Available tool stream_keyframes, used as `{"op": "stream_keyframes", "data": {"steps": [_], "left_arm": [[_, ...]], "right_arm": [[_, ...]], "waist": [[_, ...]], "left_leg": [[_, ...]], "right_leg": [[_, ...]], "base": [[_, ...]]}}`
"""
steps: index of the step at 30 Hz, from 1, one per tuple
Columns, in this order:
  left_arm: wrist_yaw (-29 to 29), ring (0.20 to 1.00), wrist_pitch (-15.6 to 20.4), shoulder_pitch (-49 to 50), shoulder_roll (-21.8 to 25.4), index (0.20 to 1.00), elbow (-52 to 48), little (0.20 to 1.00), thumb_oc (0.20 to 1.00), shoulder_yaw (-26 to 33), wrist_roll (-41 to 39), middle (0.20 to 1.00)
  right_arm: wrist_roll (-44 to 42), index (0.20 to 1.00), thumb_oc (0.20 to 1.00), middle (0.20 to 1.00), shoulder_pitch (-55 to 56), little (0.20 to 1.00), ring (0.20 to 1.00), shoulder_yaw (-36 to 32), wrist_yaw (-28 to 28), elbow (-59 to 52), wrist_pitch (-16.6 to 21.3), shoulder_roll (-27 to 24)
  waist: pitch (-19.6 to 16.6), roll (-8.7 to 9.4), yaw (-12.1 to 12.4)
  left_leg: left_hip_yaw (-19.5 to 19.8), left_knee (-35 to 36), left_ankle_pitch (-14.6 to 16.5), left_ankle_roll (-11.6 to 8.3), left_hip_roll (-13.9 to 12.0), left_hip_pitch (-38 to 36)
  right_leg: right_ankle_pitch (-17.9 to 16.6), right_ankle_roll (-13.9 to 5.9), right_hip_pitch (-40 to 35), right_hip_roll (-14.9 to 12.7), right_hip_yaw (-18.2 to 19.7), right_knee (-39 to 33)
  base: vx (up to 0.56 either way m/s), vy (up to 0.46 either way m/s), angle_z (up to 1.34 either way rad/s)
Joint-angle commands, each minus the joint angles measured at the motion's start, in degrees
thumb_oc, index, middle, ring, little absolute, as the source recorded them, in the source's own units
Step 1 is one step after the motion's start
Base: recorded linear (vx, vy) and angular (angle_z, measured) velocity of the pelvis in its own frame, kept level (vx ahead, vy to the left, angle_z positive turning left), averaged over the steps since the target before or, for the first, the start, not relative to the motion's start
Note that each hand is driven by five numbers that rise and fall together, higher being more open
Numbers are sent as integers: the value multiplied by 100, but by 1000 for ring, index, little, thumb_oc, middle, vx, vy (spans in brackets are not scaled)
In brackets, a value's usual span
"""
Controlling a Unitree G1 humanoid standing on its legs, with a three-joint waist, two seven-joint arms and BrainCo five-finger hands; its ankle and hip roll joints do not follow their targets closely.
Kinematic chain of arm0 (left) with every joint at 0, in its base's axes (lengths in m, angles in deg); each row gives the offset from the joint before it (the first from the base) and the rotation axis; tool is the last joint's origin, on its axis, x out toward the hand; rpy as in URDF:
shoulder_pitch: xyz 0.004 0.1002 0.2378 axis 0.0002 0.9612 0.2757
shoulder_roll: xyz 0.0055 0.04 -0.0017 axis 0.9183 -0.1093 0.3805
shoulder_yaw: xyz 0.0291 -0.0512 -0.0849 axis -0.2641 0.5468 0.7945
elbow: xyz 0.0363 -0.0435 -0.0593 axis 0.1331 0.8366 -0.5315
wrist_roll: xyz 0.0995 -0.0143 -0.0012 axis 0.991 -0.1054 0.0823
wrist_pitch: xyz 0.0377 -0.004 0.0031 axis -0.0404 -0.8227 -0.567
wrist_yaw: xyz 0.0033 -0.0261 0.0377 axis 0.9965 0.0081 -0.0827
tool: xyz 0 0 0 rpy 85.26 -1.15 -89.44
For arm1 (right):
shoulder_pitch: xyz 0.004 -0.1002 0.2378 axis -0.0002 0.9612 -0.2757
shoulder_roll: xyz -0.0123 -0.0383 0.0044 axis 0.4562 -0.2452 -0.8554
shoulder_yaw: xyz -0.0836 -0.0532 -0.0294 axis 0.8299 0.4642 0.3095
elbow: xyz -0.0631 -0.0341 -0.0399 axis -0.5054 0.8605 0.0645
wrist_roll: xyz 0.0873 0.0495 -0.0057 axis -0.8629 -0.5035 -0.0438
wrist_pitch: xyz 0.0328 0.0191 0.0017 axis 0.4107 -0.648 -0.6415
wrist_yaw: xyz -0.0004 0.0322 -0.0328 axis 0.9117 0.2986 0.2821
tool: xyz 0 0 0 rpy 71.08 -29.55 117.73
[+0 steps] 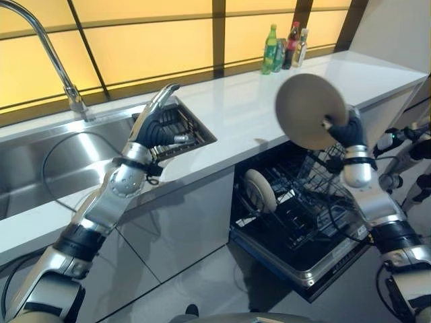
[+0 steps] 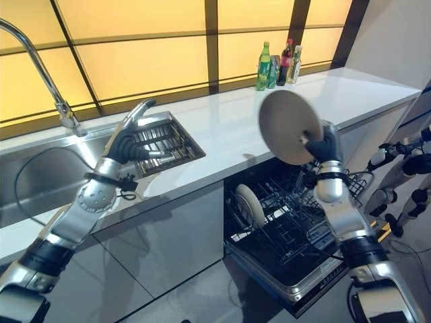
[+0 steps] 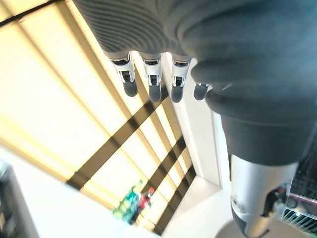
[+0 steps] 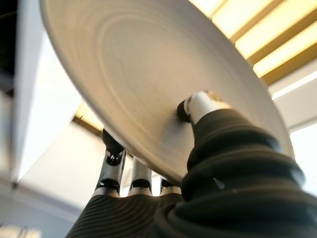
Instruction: Pick up plates and place into dishwasher.
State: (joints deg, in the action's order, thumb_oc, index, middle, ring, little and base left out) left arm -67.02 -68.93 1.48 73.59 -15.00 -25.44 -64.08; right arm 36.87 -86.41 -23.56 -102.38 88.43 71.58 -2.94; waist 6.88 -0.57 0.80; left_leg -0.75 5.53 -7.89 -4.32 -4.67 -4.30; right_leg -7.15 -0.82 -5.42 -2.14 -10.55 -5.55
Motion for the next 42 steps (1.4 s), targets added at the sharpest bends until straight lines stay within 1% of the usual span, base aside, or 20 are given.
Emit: {"op": "stream_keyframes", "data": {"steps": [1,4,6,8,9,10,11,12,16,17,18,21,24,32,37,39,42], "left_arm": [[453,1000,495,148,133,1000,-325,1000,1000,282,-881,1000],[823,1000,468,383,13,1000,-479,1000,1000,279,-1443,1000],[1087,1000,447,520,-110,1000,-561,1000,1000,171,-1965,1000],[1395,1000,456,530,-165,1000,-622,1000,1000,77,-2483,1000],[1587,1000,420,487,-177,1000,-672,1000,1000,-6,-2902,1000],[1654,1000,429,466,-205,1000,-697,1000,1000,-74,-3136,1000],[1879,1000,447,461,-262,1000,-737,1000,1000,-204,-3624,1000],[1999,1000,422,465,-283,1000,-743,1000,1000,-238,-3934,1000],[2450,1000,469,573,-418,1000,-804,1000,1000,-506,-4936,1000],[2515,1000,464,570,-429,1000,-790,1000,1000,-524,-5042,1000],[2680,1000,487,574,-474,1000,-789,1000,1000,-613,-5258,1000],[2823,1000,504,587,-515,1000,-849,1000,1000,-717,-5484,1000],[2905,1000,559,517,-485,1000,-905,1000,1000,-818,-5594,1000],[2845,1000,578,168,-239,1000,-945,1000,1000,-841,-5947,1000],[2865,1000,530,63,-280,1000,-911,1000,1000,-798,-6065,1000],[2870,1000,543,34,-291,1000,-879,1000,1000,-799,-6048,1000],[2908,1000,573,5,-303,1000,-825,1000,1000,-781,-6046,1000]], "right_arm": [[344,200,200,200,-207,200,200,-338,-184,13,213,-465],[487,200,200,200,-90,200,200,-371,-142,179,39,-577],[472,200,200,200,-114,200,200,-275,-33,366,-108,-729],[440,200,200,200,-266,200,200,-141,13,618,-119,-845],[394,200,200,200,-428,200,200,-39,47,744,-153,-932],[383,200,200,200,-563,200,200,60,66,845,-190,-978],[428,200,200,200,-789,200,200,241,125,1062,-242,-1073],[418,200,200,200,-895,200,200,327,181,1155,-269,-1108],[414,200,200,200,-1510,200,200,942,333,1668,-449,-1283],[464,200,200,200,-1586,200,200,1006,391,1722,-516,-1292],[450,200,200,200,-1792,200,200,1221,503,1976,-570,-1309],[453,200,200,200,-2088,200,200,1520,741,2360,-645,-1330],[603,200,200,200,-2422,200,200,1851,851,2882,-628,-1346],[412,200,200,200,-3244,200,200,2229,1350,4096,-638,-1219],[210,200,200,200,-3531,200,200,2396,1736,4575,-468,-1020],[216,200,200,200,-3583,200,200,2416,1813,4658,-466,-969],[191,200,200,200,-3667,200,200,2456,1907,4834,-333,-893]], "waist": [[197,72,41],[288,75,54],[436,69,58],[599,50,81],[726,36,93],[818,19,101],[989,-11,129],[1054,-27,135],[1396,-130,177],[1421,-141,172],[1500,-174,183],[1604,-229,207],[1718,-305,250],[1869,-529,349],[1917,-634,423],[1926,-658,437],[1942,-710,474]], "left_leg": [[-256,-53,1100,165,246,-350],[-279,-53,1073,165,237,-286],[-294,-66,1099,160,219,-246],[-298,-99,1077,163,220,-123],[-315,-119,1059,160,223,-26],[-325,-128,1039,160,223,49],[-341,-145,1006,163,229,162],[-347,-153,991,167,232,201],[-393,-178,890,149,233,420],[-394,-182,882,146,232,444],[-409,-178,850,136,235,507],[-395,-165,802,125,250,609],[-369,-161,752,119,278,716],[-275,-73,636,105,359,971],[-252,-59,591,95,396,1070],[-253,-53,579,93,401,1091],[-248,-54,566,99,422,1109]], "right_leg": [[730,-528,-181,-230,238,55],[691,-542,-109,-227,251,55],[699,-551,-69,-222,260,55],[668,-548,35,-236,253,55],[635,-548,125,-249,244,55],[607,-547,197,-254,237,55],[562,-544,308,-263,220,66],[546,-540,344,-265,217,73],[431,-512,568,-276,207,89],[421,-511,594,-278,202,94],[395,-506,667,-288,196,102],[354,-490,774,-302,159,105],[315,-472,893,-327,100,123],[257,-447,1178,-375,-55,117],[248,-428,1288,-426,-168,146],[244,-427,1316,-442,-196,153],[239,-426,1340,-474,-245,165]], "base": [[-50,-88,-12],[-43,-70,-9],[-77,-54,-2],[-185,-39,-2],[-205,-39,0],[-279,-43,1],[-209,-26,-1],[-187,-18,-3],[-112,-16,-6],[-93,-17,-3],[-67,-12,-2],[-62,-15,0],[-22,-22,0],[-57,-11,0],[-47,11,12],[-40,9,3],[-11,3,0]]}}
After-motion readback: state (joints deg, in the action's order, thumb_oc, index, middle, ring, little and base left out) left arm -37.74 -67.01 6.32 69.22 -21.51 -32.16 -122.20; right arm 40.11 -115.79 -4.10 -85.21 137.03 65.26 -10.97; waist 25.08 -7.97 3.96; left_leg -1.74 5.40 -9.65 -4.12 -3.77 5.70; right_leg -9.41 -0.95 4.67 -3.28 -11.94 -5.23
